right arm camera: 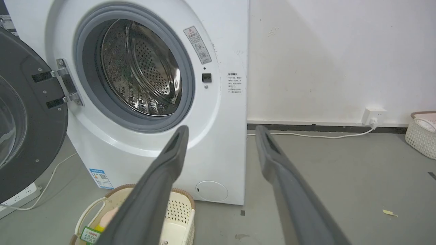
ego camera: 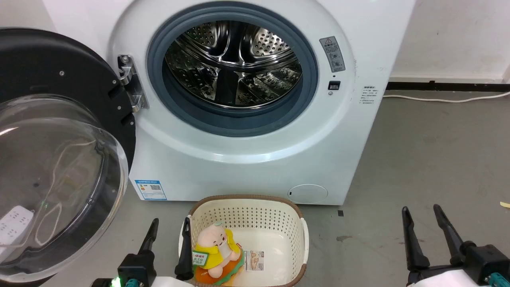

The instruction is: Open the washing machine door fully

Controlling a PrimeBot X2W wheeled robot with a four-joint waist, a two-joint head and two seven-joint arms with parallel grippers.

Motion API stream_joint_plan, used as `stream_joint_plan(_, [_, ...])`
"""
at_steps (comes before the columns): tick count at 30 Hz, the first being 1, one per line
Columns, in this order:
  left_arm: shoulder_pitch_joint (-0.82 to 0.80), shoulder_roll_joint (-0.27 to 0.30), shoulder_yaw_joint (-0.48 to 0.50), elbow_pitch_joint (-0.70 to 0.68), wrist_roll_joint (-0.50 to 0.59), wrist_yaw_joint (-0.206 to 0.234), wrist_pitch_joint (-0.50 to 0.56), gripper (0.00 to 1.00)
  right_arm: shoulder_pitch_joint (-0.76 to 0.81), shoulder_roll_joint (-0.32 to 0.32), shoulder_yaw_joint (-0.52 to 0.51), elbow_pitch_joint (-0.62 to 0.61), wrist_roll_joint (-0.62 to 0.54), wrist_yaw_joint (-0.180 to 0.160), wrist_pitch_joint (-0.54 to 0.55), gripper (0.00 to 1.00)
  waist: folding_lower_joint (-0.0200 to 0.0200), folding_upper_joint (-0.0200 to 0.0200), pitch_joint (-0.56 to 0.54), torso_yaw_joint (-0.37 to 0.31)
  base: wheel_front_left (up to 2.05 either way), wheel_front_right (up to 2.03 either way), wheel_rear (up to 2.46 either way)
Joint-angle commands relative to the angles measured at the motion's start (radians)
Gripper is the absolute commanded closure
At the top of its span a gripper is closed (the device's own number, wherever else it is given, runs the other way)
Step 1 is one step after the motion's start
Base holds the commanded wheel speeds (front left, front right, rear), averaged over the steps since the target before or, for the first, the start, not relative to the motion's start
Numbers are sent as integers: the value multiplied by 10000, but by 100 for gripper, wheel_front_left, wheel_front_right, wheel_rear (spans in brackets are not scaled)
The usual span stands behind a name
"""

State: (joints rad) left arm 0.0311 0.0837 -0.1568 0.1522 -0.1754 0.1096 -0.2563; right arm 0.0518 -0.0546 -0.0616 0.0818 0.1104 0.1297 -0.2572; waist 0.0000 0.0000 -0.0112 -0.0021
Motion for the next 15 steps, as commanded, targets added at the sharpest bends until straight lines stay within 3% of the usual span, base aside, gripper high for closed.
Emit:
stream_joint_plan(1, [-65,-6,44,-60,88,-53,-55,0,-92,36,34,46,-68,10,-45,0,0,0,5,29,0,0,0])
stream_joint_plan(15, [-81,-141,183,-91,236,-279,-55,0,-83,11,124,152,-98,10,-45,0,0,0,-27,245,0,0,0])
